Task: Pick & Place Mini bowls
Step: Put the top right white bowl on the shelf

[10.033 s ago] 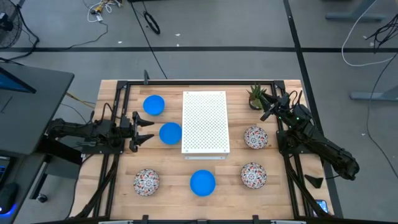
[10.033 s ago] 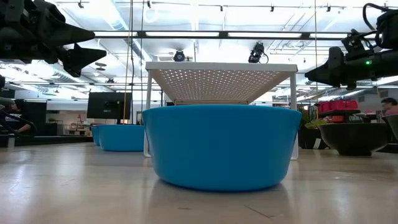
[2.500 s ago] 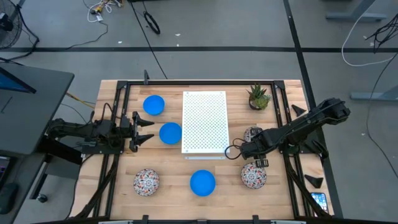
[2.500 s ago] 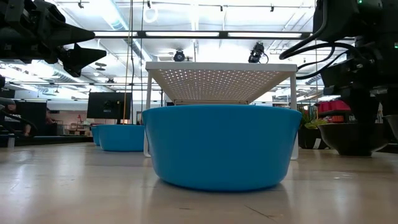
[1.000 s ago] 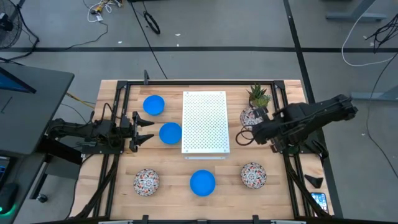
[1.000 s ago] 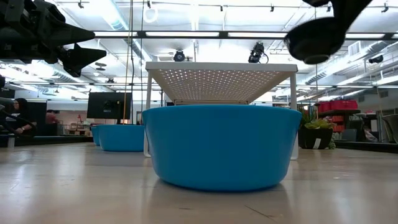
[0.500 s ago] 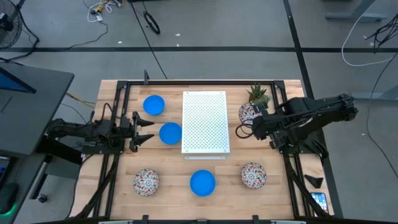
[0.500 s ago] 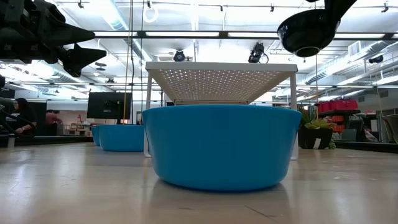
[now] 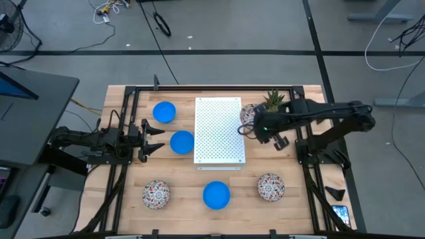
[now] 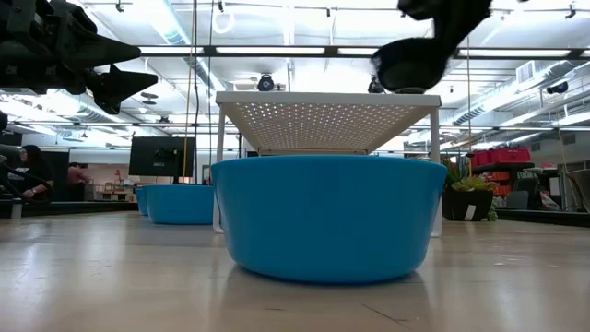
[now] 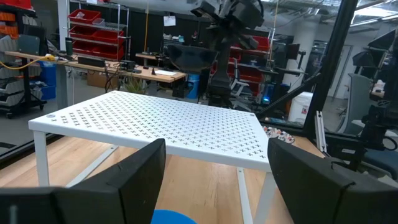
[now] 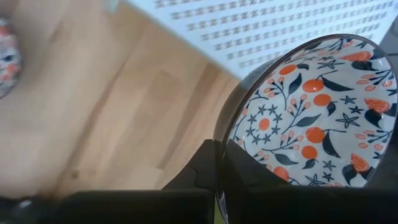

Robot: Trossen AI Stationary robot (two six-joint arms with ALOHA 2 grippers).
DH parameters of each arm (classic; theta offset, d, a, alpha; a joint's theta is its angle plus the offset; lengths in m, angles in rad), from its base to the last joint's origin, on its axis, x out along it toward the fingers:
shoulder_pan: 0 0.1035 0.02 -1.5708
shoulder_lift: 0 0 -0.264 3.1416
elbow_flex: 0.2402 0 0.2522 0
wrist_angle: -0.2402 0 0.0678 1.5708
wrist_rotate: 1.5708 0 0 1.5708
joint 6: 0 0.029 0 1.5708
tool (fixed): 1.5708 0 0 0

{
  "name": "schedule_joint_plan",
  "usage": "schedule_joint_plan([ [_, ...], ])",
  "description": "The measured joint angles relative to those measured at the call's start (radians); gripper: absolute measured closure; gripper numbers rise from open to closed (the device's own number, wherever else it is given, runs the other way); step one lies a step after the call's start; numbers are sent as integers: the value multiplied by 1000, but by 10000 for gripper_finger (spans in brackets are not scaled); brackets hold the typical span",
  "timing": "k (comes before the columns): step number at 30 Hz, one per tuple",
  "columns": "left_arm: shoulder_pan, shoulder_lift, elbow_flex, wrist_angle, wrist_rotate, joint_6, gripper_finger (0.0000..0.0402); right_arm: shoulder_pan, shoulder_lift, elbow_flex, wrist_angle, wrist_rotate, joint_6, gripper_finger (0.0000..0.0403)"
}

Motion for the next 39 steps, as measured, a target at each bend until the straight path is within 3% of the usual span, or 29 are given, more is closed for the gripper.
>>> schedule_joint_plan([
  [7,0,0,0,0,0,0,113,-106,73,26,122,-11,-223,395],
  [23,0,0,0,0,0,0,113,-282,385,395,111,-121,-591,395],
  [39,0,0,0,0,0,0,113,-315,420,422,70,-177,-634,395],
])
